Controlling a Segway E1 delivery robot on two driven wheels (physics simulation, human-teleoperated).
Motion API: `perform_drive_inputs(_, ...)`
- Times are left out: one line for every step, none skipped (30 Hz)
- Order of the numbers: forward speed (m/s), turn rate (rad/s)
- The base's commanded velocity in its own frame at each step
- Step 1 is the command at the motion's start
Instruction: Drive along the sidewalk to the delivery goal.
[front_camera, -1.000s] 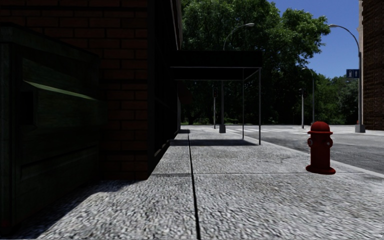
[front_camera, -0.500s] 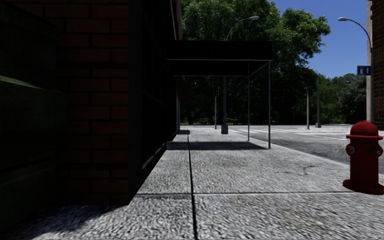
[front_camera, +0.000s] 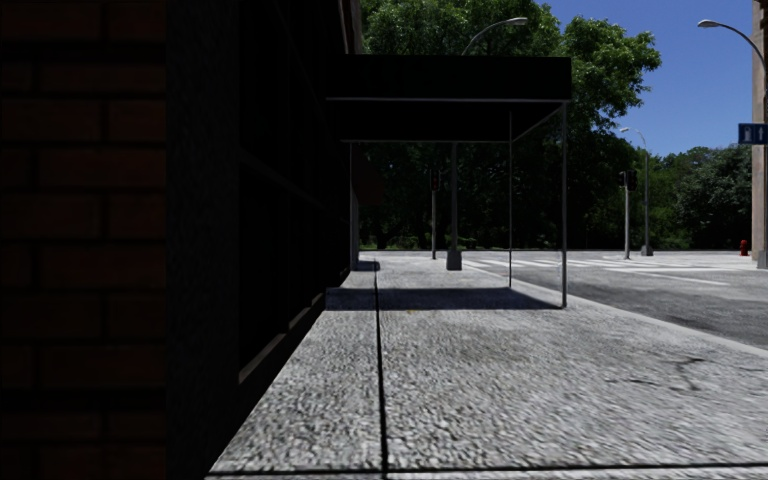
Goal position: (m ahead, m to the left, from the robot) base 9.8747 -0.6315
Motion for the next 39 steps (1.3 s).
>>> perform_drive_inputs(1.5,0.0)
perform_drive_inputs(1.5,0.0)
perform_drive_inputs(1.5,0.0)
perform_drive_inputs(1.5,0.0)
perform_drive_inputs(1.5,0.0)
perform_drive_inputs(1.5,0.0)
perform_drive_inputs(1.5,0.0)
perform_drive_inputs(1.5,0.0)
perform_drive_inputs(1.5,0.0)
perform_drive_inputs(1.5,0.0)
perform_drive_inputs(1.5,0.0)
perform_drive_inputs(1.5,0.0)
perform_drive_inputs(1.5,0.0)
perform_drive_inputs(1.5,0.0)
perform_drive_inputs(1.5,0.0)
perform_drive_inputs(1.5,0.0)
perform_drive_inputs(1.5,0.0)
perform_drive_inputs(1.5,0.0)
perform_drive_inputs(1.5,0.0)
perform_drive_inputs(1.5,0.0)
perform_drive_inputs(1.5,0.0)
perform_drive_inputs(1.5,0.0)
perform_drive_inputs(1.5,0.0)
perform_drive_inputs(1.5,0.0)
perform_drive_inputs(1.5,0.0)
perform_drive_inputs(1.5,0.0)
perform_drive_inputs(1.5,0.0)
perform_drive_inputs(1.5,0.0)
perform_drive_inputs(1.5,0.0)
perform_drive_inputs(1.5,0.0)
perform_drive_inputs(1.5,0.0)
perform_drive_inputs(1.5,0.0)
perform_drive_inputs(1.5,0.0)
perform_drive_inputs(1.5,0.0)
perform_drive_inputs(1.5,0.0)
perform_drive_inputs(1.5,0.0)
perform_drive_inputs(1.5,0.0)
perform_drive_inputs(1.5,0.0)
perform_drive_inputs(1.5,0.0)
